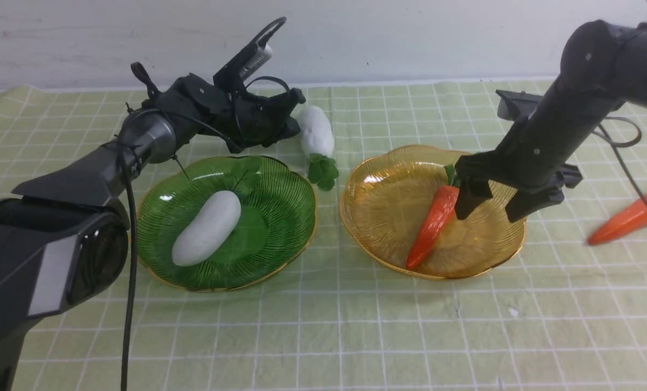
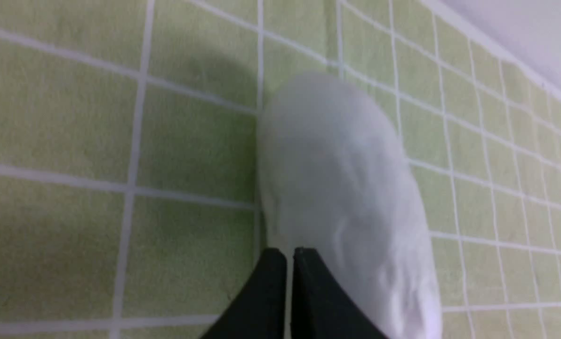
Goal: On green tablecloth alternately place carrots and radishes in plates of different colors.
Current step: 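Pick up the white radish and place it in the left plate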
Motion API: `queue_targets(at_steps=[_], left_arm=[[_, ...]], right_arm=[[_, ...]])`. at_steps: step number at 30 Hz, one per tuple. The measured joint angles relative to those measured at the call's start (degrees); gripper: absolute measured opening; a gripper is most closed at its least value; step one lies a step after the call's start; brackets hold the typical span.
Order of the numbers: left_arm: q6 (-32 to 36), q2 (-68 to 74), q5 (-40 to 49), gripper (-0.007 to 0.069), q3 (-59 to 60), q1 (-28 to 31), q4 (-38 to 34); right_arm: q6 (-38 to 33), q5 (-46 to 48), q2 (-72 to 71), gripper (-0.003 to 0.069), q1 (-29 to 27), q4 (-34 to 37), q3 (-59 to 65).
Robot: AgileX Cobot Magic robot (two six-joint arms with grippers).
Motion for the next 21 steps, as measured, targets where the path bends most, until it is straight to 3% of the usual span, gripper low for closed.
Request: queue_targets(at_steps=[8, 15, 18, 21], left_arm=[[1.5, -3.5, 1.4, -0.0008, 0.2, 0.0, 0.7], [9.5, -4.8, 3.8, -0.0002, -0.8, 0.0, 0.5], [13.0, -4.9, 3.3, 0.0043, -1.3, -0.1, 0.6], [17.2, -4.9, 2.6, 0.0142, -1.4, -0.6, 1.9]], right_arm=[[-0.2, 0.2, 0.0, 0.0589, 0.0, 0.0, 0.0], [-1.3, 1.1, 0.0, 0.0589, 0.0, 0.0, 0.0], [-1.5, 1.1, 0.0, 0.0589, 0.0, 0.0, 0.0], [-1.6, 1.1, 0.0, 0.0589, 0.0, 0.0, 0.0]])
